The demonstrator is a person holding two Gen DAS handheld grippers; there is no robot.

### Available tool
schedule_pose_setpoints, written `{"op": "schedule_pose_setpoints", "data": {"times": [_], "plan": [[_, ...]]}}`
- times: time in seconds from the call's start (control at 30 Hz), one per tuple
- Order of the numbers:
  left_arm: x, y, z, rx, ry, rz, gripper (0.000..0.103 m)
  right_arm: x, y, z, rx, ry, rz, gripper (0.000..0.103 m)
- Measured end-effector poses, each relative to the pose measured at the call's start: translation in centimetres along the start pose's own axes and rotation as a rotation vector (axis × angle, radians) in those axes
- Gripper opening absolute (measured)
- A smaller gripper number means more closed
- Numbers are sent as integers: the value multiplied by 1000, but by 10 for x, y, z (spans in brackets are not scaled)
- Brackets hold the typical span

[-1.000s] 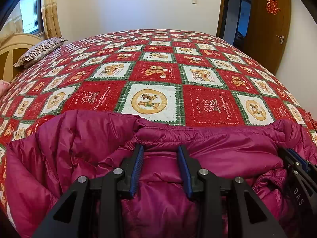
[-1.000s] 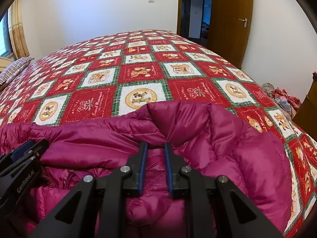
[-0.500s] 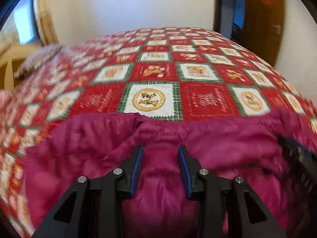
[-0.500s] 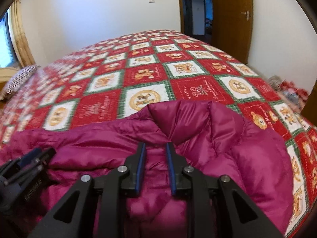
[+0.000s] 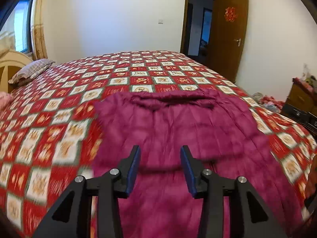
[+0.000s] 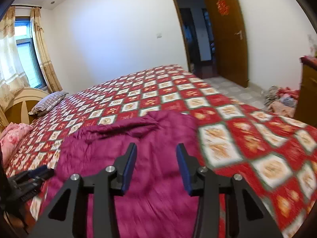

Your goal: Fold large clothes

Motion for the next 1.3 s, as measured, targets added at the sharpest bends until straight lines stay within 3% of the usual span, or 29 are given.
{"op": "schedule_pose_setpoints", "data": {"times": [0.17,0.2,0.27,0.37,0.53,0.73,0.87,1.0,1.3], "plan": [[-40,-55,-40,3,-15,-61,45,8,-75,-25,32,-18,-64,47],[-47,-66,-48,5,-13,-68,45,10,-91,-32,29,-22,-78,55],[-60,-82,-66,-3,-1,-65,47,14,-104,-43,-14,-22,-83,64],[-69,-98,-91,-32,8,-38,51,21,-118,-65,-89,-4,-79,64],[-58,-102,-141,-124,19,-109,56,26,-116,-111,-232,-19,-112,64],[-52,-83,-177,-246,-18,-72,56,28,-103,-148,-328,-20,-122,64],[-54,-71,-187,-315,-9,29,56,31,-92,-154,-359,-18,-129,64],[-52,-73,-192,-313,-4,47,56,29,-84,-167,-390,-17,-115,64],[-47,-80,-208,-316,-4,-30,68,25,-76,-199,-498,-36,-103,61]]}}
Point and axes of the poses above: each gripper's, at about its wrist camera, not at the fingertips, and y roughly the way its jaws point, x to its right, z to its top, the point moved 3 cm from there along y, roughly the way its jaws point, and after that the axes turned 11 degrees about z, right-handed, at the moved point
